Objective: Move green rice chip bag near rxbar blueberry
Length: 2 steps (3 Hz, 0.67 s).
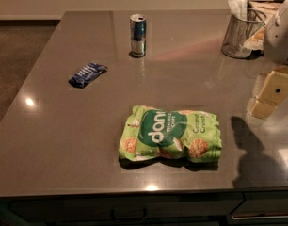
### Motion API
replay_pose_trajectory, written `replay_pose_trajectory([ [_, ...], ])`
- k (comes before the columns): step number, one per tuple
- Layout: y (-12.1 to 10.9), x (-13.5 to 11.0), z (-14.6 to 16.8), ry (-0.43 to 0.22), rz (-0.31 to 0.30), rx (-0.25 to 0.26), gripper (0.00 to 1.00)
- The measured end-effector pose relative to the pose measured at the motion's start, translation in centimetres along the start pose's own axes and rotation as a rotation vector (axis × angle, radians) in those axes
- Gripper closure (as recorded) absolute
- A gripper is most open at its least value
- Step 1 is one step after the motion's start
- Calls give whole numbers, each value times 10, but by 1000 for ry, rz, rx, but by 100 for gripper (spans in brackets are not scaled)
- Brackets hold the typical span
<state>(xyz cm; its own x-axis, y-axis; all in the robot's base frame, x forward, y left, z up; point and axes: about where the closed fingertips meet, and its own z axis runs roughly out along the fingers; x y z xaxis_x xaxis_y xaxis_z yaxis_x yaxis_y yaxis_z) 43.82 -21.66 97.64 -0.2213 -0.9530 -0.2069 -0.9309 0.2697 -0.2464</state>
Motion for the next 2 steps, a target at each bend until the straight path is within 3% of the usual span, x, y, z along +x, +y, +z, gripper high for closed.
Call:
replay_pose_trajectory([
  [1,0,0,0,0,0,0,0],
  [2,8,-6,10,-3,-22,-49,0],
])
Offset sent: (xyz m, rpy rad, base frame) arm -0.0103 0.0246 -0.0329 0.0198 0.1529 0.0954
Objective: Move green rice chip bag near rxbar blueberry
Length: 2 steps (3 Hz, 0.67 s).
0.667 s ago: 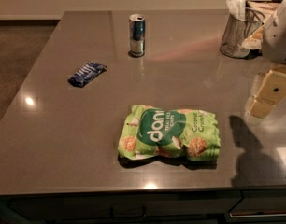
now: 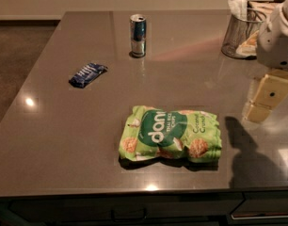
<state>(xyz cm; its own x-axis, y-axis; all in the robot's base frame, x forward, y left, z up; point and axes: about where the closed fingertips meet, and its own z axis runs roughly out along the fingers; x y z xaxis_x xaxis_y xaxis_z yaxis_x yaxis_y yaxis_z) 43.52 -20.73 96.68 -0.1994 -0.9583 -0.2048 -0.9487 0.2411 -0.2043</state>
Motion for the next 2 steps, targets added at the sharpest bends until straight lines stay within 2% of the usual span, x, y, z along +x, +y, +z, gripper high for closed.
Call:
replay_pose_trajectory([
  [2,41,-18,56,22,-61,-134,0],
])
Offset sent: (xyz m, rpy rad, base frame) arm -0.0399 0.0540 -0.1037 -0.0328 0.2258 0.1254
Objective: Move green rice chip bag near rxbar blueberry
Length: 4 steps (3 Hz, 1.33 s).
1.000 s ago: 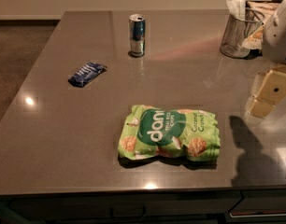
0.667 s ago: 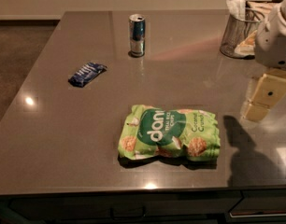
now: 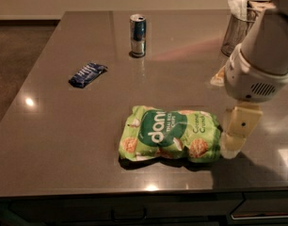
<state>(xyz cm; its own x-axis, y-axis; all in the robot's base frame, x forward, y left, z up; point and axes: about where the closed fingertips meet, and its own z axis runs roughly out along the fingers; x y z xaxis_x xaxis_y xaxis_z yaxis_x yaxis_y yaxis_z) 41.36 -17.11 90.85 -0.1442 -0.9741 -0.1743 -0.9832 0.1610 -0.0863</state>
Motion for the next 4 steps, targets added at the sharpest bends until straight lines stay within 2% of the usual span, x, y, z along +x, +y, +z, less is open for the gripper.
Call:
replay_pose_trajectory([
  [1,19,-8,32,15,-2,-55,0],
  [2,30,-19,54,27,-6,-70,0],
  [3,33,-29,66,35,7,-76,19],
  [4,29,-44,68,32,10,-74,42],
])
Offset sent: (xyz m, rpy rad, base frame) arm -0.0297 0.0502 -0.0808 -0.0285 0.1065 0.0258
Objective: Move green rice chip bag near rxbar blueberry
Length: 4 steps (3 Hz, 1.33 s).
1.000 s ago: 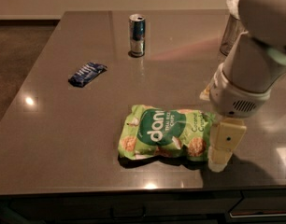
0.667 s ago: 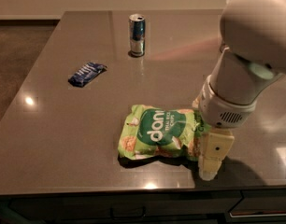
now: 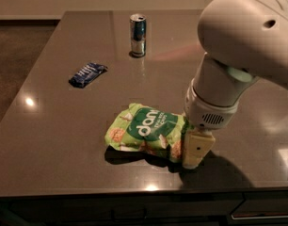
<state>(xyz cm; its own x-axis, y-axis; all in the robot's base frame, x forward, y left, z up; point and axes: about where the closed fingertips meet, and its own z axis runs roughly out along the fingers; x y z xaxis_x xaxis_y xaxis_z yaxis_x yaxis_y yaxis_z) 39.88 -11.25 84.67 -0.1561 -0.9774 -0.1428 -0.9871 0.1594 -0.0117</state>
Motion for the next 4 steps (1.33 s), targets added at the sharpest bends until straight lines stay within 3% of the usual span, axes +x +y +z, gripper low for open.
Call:
replay_pose_trajectory([
  [2,-22,-63,-12,-19,-42,20,88],
  [3,-45,-95,-13,-25,-42,30,100],
  [4,-73,-120,-8,-25,-21,39,100],
])
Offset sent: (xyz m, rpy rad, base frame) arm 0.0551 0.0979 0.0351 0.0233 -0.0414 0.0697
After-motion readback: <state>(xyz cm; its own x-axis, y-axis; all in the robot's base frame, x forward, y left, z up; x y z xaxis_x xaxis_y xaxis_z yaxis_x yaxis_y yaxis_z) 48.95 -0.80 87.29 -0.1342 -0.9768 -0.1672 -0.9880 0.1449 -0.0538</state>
